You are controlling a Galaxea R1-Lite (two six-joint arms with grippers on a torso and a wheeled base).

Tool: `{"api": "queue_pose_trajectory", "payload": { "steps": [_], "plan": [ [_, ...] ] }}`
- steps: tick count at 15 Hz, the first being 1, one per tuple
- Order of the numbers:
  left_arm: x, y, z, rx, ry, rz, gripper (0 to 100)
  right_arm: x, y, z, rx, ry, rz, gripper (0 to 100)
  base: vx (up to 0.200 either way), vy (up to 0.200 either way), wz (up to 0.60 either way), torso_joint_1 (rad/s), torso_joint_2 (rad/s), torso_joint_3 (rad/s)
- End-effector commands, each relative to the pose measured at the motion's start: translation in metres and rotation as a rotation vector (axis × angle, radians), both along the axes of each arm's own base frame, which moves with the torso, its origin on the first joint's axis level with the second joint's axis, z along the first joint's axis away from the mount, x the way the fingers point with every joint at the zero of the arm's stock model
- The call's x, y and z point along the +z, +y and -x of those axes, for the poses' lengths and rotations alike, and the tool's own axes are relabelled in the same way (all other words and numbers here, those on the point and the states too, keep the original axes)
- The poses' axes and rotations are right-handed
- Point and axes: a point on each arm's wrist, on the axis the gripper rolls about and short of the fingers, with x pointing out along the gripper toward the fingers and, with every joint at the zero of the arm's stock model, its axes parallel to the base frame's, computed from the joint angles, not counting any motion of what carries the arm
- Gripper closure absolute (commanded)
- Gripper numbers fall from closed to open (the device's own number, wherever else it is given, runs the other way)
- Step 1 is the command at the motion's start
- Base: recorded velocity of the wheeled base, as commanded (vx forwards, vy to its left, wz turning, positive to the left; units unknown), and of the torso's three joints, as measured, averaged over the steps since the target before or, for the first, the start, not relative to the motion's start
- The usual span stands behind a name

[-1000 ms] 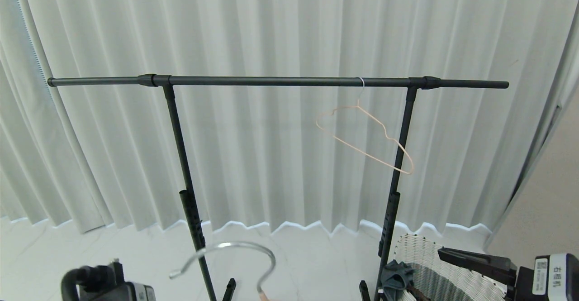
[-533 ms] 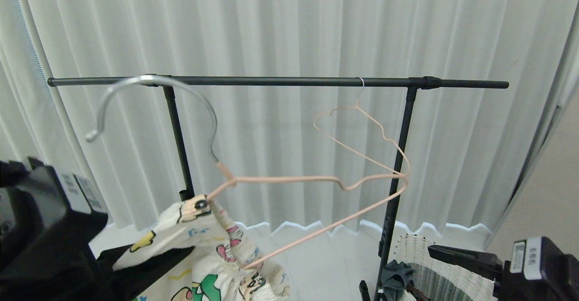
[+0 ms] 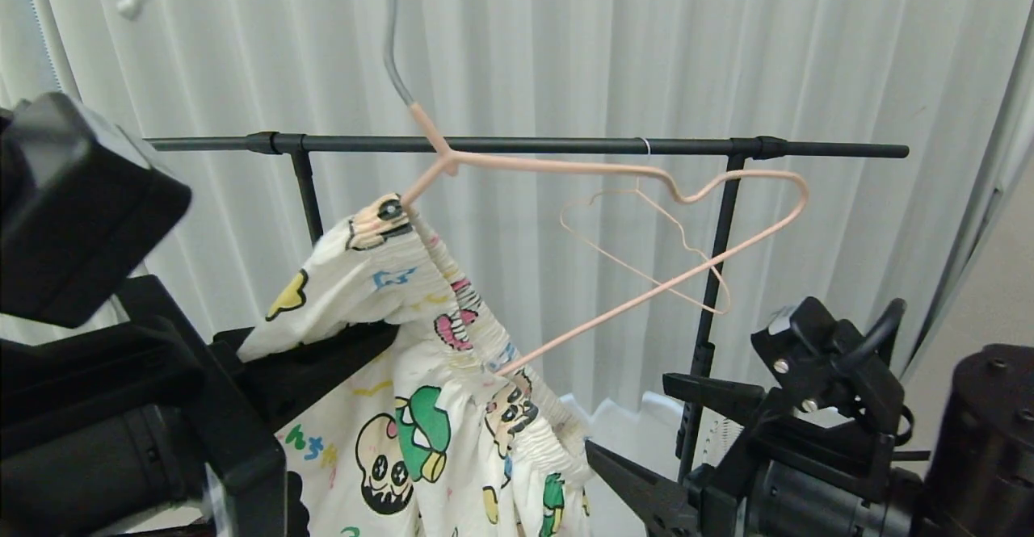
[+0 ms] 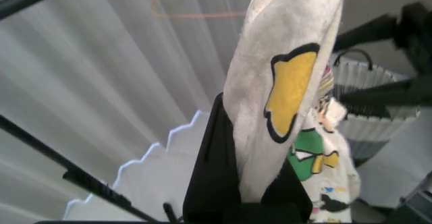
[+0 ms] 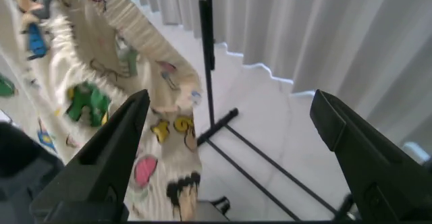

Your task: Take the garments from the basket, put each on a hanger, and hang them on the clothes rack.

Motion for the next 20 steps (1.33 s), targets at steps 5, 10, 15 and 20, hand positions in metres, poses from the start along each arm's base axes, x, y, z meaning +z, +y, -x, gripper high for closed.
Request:
{"api": "queue_pose_trajectory", "payload": {
  "steps": [5, 10, 15, 20],
  "plan": [
    [-0.003, -0.009, -0.005, -0.005, 0.012, -0.019, 100, -0.014, 0.028, 0.002, 0.051, 0.004, 0.012, 0, 0.000, 0.000, 0.00, 0.000, 0.00, 0.000],
    [0.001, -0.009, -0.004, -0.006, -0.008, 0.020, 100, -0.033, 0.041, 0.017, 0.096, 0.031, 0.083, 0, 0.000, 0.000, 0.00, 0.000, 0.00, 0.000],
    [-0.016, 0.000, -0.002, 0.016, 0.010, -0.030, 100, -0.045, 0.023, 0.003, -0.117, 0.044, 0.242, 0, 0.000, 0.000, 0.00, 0.000, 0.00, 0.000],
    [-0.033, 0.007, -0.002, 0.034, 0.016, -0.107, 100, -0.046, -0.026, -0.020, -0.265, -0.003, 0.354, 0, 0.000, 0.000, 0.00, 0.000, 0.00, 0.000]
  ]
}}
